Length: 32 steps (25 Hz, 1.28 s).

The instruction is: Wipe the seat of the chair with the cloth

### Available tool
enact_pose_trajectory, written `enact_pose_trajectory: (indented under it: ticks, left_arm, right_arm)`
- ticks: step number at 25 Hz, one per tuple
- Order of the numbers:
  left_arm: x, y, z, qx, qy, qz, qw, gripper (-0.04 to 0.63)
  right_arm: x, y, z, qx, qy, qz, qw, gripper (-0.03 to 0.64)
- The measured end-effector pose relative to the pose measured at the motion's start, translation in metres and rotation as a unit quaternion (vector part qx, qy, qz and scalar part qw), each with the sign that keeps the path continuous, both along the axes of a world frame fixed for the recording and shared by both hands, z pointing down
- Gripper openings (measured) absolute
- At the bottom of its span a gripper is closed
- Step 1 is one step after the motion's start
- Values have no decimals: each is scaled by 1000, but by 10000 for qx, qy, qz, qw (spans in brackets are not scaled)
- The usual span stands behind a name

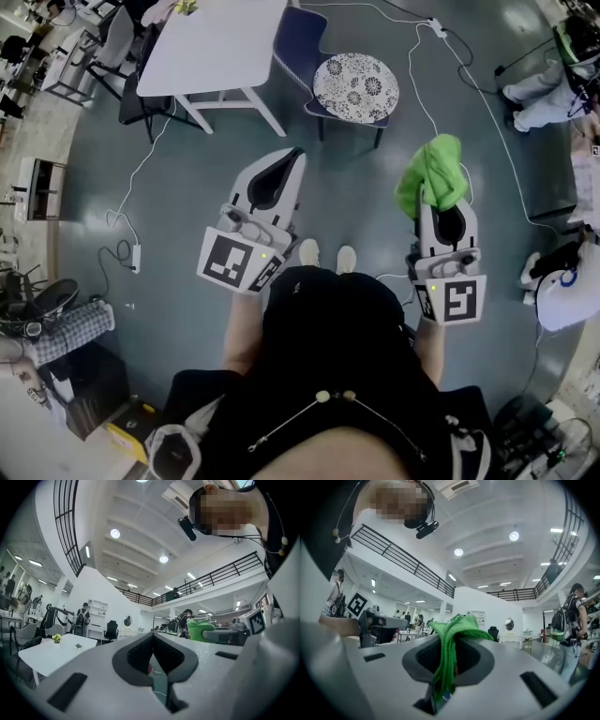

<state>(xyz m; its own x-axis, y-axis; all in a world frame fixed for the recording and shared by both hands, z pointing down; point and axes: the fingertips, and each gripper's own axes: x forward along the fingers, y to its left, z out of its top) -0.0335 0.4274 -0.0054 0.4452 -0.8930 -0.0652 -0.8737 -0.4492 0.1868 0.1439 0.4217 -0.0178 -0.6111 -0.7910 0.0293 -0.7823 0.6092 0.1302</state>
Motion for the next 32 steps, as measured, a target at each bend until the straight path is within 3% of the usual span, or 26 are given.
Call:
enact_pose_trajectory:
  ticks: [8,12,17,21,26,32]
  left_arm:
    - [-59,7,9,-32,130,-288,9995,2]
    - [-72,3,27,-76,84,-246,9996,2]
    - [-91,-9,37,-237,505,-399,9976,2]
    - [-96,-30,33,-76,373,-387,9985,2]
    - [-89,-82,47,-129,2,-296,9995,2]
    - [-66,-198,60,-217,-161,-276,9993,2]
  right_arm:
    - [-21,-13,12,-30,174,31,9998,54]
    - [-32,-19,29,-23,427,108,9990,54]
    - [-38,-23,38,-176,576,116,9981,54]
    - [-38,-49,48,-274,544,141,9980,54]
    - [-44,-99,65,-358,472,-12,9982,54]
    - [-39,-208,85,-450,481,-305,9974,54]
